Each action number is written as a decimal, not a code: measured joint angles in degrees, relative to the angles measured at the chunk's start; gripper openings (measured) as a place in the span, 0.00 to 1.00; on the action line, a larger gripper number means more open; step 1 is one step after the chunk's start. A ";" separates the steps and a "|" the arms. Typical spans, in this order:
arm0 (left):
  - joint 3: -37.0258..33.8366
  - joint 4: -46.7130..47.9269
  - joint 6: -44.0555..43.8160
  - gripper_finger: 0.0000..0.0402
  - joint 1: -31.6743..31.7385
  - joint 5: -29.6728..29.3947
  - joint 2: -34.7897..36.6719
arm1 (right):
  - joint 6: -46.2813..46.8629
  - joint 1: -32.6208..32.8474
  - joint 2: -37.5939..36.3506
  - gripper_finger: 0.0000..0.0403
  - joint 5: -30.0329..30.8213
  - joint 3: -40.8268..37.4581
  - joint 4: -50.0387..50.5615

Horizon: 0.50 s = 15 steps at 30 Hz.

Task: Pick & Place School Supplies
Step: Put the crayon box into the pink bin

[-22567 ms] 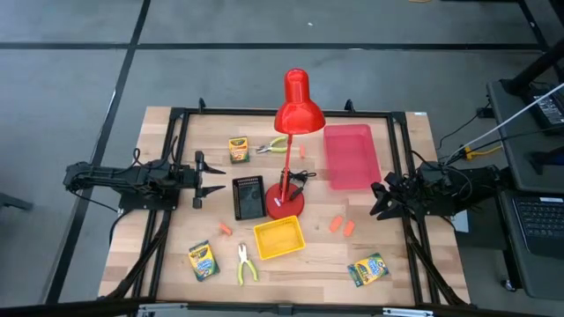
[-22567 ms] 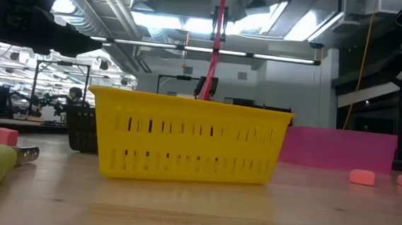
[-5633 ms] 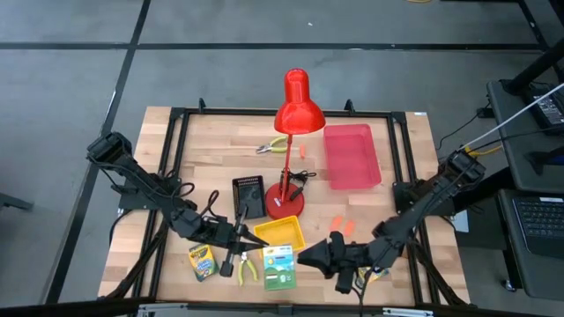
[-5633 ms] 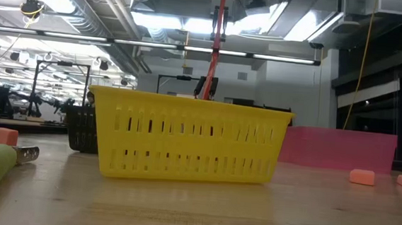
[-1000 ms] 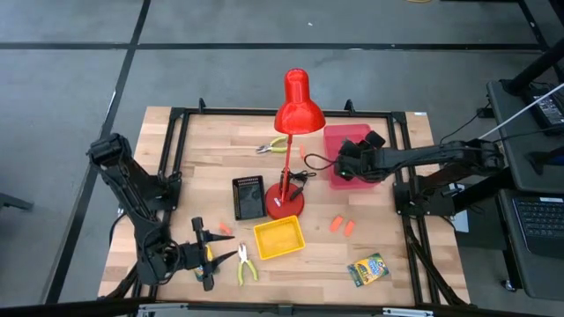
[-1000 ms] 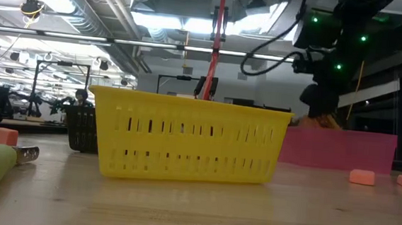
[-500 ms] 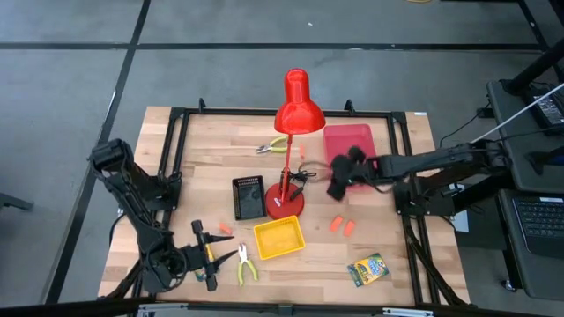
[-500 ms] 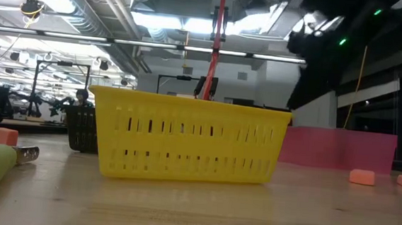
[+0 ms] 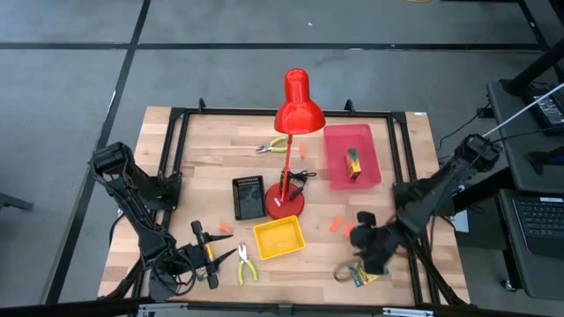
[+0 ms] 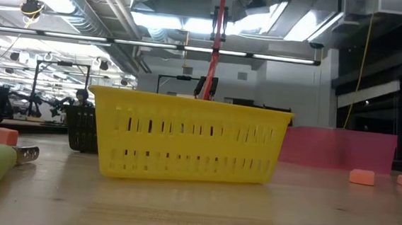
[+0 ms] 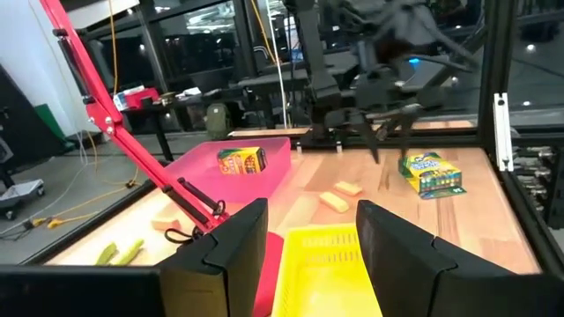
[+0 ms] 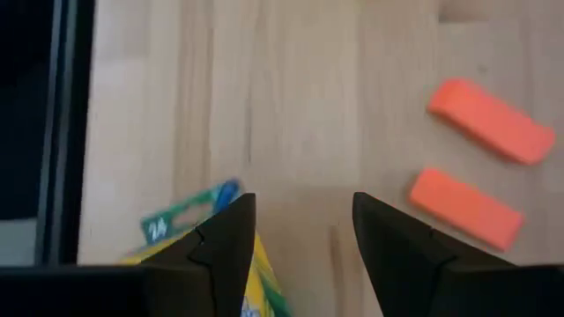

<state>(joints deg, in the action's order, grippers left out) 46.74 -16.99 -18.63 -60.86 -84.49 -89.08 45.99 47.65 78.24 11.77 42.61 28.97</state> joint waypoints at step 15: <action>0.00 -2.54 -1.36 0.40 1.25 3.43 0.05 | 9.14 9.03 4.43 0.29 -2.97 0.00 3.86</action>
<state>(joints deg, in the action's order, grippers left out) 46.74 -19.53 -19.99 -59.61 -81.06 -89.03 55.13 56.68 82.67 8.80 42.61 32.84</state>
